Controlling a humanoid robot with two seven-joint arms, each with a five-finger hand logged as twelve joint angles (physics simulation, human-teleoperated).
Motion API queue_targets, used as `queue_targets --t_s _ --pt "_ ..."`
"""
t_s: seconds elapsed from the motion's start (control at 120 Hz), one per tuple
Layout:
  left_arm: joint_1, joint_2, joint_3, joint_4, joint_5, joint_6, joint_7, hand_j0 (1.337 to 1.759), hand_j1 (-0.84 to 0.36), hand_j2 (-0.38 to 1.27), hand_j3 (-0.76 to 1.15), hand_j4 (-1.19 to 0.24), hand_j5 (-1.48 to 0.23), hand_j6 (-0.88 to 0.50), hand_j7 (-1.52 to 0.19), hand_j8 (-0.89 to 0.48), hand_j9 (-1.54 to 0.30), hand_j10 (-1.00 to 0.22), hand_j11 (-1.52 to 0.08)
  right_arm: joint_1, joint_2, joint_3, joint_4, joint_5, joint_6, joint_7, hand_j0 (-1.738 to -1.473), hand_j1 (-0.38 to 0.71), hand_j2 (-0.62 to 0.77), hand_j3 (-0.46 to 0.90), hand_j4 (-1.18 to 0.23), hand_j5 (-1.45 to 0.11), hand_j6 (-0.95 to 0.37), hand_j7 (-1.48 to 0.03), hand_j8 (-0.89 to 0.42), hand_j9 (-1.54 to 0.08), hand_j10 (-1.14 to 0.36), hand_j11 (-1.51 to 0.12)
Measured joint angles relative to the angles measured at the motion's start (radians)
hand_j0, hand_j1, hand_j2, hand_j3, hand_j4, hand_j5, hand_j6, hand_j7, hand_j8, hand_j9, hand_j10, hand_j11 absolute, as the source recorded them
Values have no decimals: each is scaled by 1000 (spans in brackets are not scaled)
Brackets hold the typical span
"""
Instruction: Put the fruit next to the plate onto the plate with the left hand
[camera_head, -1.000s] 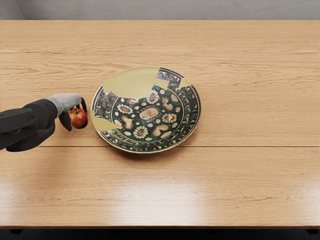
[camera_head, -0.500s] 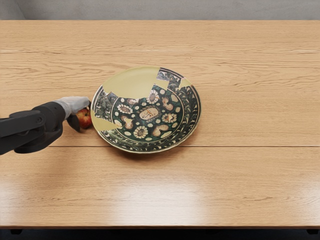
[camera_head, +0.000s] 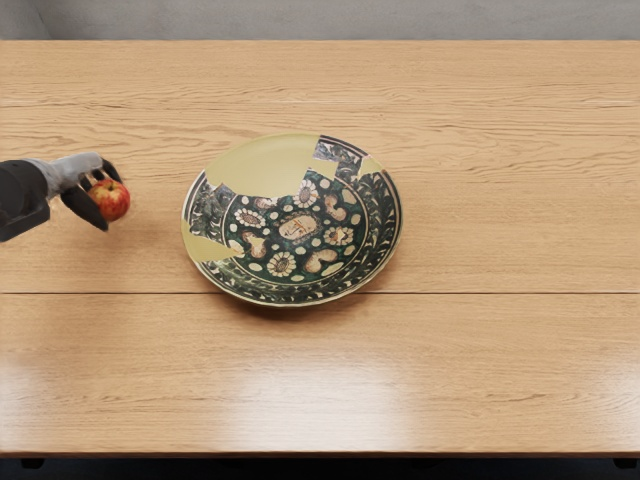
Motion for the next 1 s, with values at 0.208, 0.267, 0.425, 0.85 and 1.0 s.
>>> queue_targets --t_s 0.208,0.267,0.425,0.85,1.0 --pt "22 84 -133 2 -370 -156 0 1651 -343 202 0 -433 -942 -397 -926 -599 -926 -675 -927 0 0 0 1 0 0 0 -1658 -333 -3 0 -13 -17 -13 -17 -13 -17 -13 -17" --pt "23 101 -165 2 -449 -214 1 1651 -354 207 0 -433 -947 -397 -927 -599 -926 -675 -927 0 0 0 1 0 0 0 -1658 -333 -3 0 -13 -17 -13 -17 -13 -17 -13 -17" --pt "23 102 -207 3 -560 -318 -48 1651 -352 201 0 -421 -959 -391 -931 -597 -924 -677 -924 0 0 -1 0 0 0 0 -1658 -333 -3 0 -13 -17 -13 -17 -13 -17 -13 -17" --pt "14 -12 -341 4 -627 -471 -109 1653 -382 263 0 -402 -970 -372 -948 -582 -935 -692 -935 0 0 -1 0 0 0 0 -1658 -333 -3 0 -13 -17 -13 -17 -13 -17 -13 -17" --pt "3 -127 -353 23 -603 -470 -109 1651 -362 209 0 -421 -960 -387 -956 -601 -946 -689 -947 0 0 -1 -1 0 0 0 -1658 -333 -3 0 -13 -17 -13 -17 -13 -17 -13 -17"
